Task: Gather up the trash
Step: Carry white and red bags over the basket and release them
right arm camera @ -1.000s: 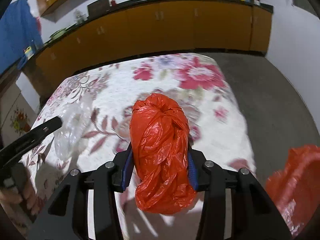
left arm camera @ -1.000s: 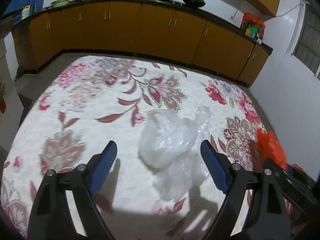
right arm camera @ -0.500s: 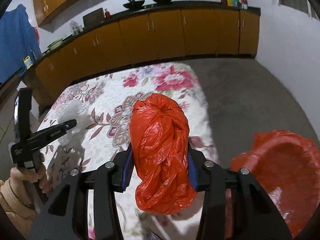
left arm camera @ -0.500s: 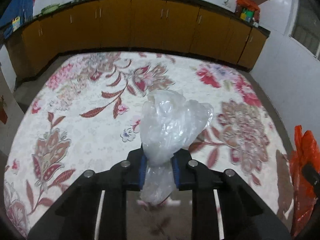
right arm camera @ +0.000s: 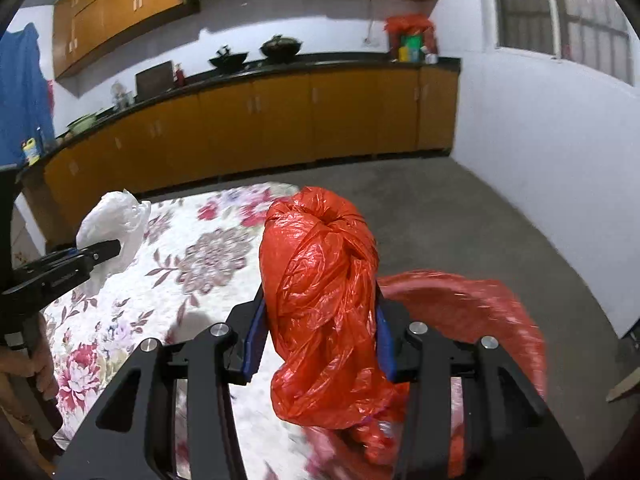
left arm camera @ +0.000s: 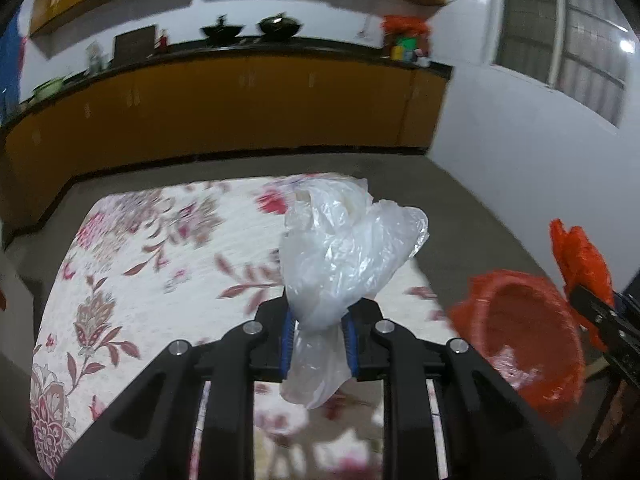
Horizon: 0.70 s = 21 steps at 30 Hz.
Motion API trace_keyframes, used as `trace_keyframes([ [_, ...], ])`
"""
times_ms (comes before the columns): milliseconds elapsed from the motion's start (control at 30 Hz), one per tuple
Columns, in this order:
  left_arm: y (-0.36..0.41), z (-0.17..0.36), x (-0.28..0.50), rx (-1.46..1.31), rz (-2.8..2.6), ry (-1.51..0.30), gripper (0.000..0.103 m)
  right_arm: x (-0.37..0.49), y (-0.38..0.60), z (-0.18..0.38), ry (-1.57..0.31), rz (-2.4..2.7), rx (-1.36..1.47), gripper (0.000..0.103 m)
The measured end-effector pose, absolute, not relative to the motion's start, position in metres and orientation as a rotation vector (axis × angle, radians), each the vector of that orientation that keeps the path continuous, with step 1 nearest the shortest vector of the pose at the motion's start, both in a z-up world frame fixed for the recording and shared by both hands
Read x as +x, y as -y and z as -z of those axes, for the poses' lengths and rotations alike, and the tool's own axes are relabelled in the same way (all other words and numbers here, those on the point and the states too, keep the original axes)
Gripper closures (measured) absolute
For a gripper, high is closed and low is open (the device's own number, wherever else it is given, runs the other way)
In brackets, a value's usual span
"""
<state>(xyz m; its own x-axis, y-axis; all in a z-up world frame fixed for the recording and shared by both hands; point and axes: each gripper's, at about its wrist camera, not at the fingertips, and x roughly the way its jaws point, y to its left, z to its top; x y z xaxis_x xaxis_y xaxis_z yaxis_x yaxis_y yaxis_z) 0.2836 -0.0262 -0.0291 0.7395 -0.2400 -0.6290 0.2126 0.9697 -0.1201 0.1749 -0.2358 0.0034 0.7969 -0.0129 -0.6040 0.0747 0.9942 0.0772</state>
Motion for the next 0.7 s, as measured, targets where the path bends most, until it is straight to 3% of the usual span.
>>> trace_keyframes([
  [300, 0.092, 0.0, 0.233, -0.003, 0.388, -0.668, 0.081, 0.128, 0.27, -0.022, -0.587, 0.16, 0.081, 0.057],
  [700, 0.153, 0.003, 0.205, 0.042, 0.507, -0.692, 0.081, 0.101, 0.308, -0.019, -0.612, 0.259, 0.118, 0.057],
])
